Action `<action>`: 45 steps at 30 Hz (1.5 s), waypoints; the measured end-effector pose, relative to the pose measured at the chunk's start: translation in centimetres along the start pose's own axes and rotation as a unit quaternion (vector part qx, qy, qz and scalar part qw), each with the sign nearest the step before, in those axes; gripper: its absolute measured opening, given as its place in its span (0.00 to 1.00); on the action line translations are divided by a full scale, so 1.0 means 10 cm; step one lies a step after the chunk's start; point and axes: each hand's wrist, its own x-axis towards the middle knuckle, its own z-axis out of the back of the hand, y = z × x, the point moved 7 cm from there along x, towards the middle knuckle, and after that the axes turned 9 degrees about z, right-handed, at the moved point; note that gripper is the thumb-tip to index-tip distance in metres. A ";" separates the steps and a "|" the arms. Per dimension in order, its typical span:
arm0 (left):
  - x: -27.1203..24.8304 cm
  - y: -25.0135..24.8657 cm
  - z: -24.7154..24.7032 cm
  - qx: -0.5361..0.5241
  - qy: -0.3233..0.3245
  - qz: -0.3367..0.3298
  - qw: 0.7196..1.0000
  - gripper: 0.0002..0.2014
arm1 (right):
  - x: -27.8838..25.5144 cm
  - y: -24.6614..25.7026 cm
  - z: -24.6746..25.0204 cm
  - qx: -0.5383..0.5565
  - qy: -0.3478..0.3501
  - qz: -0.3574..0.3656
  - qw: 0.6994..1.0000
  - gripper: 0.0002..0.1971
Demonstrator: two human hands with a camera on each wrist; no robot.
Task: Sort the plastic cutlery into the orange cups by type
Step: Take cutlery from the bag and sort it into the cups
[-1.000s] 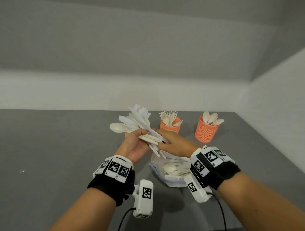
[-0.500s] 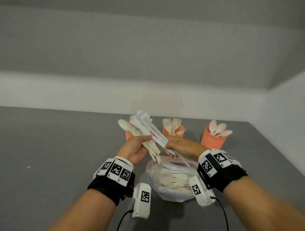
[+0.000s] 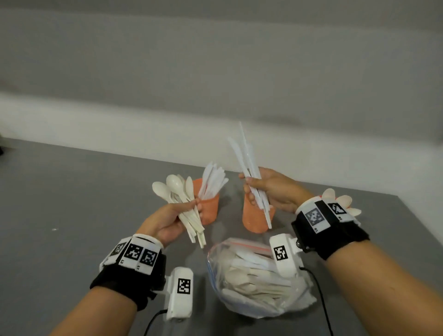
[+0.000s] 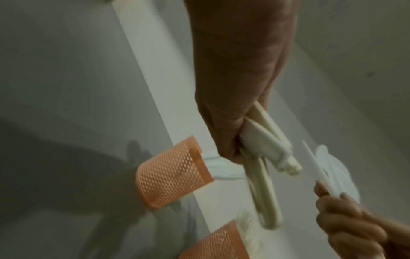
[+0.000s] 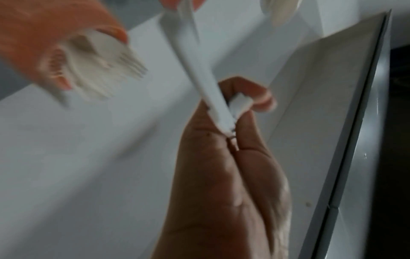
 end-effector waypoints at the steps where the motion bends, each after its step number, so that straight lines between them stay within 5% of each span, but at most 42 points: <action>1: -0.01 -0.03 0.05 -0.002 -0.007 0.000 1.000 0.07 | 0.09 0.08 -0.03 0.013 -0.014 0.015 1.000 0.06; 5: -0.08 -0.10 0.15 -0.009 -0.027 -0.013 1.000 0.10 | 0.45 0.21 -0.25 0.068 -0.071 0.115 0.988 0.08; 11: -0.12 -0.20 0.26 0.012 -0.036 -0.026 0.999 0.10 | 0.78 0.00 -0.40 -0.021 -0.204 0.199 0.958 0.07; 16: -0.12 -0.27 0.25 0.033 -0.031 -0.024 0.999 0.11 | 0.94 -0.26 -0.50 -0.061 -0.208 0.154 0.964 0.05; 21: -0.06 -0.23 0.16 0.052 -0.011 -0.009 0.999 0.10 | 0.97 -0.31 -0.42 -0.141 -0.207 0.130 0.959 0.18; 26: 0.02 -0.17 0.10 0.022 0.016 0.002 1.000 0.06 | 0.63 0.17 -0.45 -0.272 -0.242 0.274 0.890 0.19; 28: 0.06 -0.18 0.07 0.007 0.008 -0.007 1.000 0.07 | 0.41 0.30 -0.56 -0.272 -0.199 0.307 0.890 0.14; 31: 0.06 -0.16 -0.10 0.024 0.033 -0.018 0.999 0.09 | 0.20 0.17 -0.90 -0.314 -0.006 0.246 0.917 0.11; 33: 0.06 -0.11 -0.21 0.032 0.047 -0.014 0.998 0.12 | 0.10 -0.03 -1.04 -0.421 0.081 0.189 0.883 0.16; 36: 0.05 -0.04 -0.35 0.024 0.079 -0.008 0.997 0.19 | 0.01 -0.11 -0.98 -0.511 0.065 0.163 0.841 0.15; 38: 0.04 0.00 -0.44 0.013 0.109 0.000 0.994 0.16 | -0.04 -0.10 -0.89 -0.530 0.038 0.156 0.833 0.14; 45: 0.19 0.19 -0.50 -0.013 0.094 0.011 0.995 0.11 | -0.21 -0.12 -0.56 -0.426 -0.028 0.105 0.898 0.15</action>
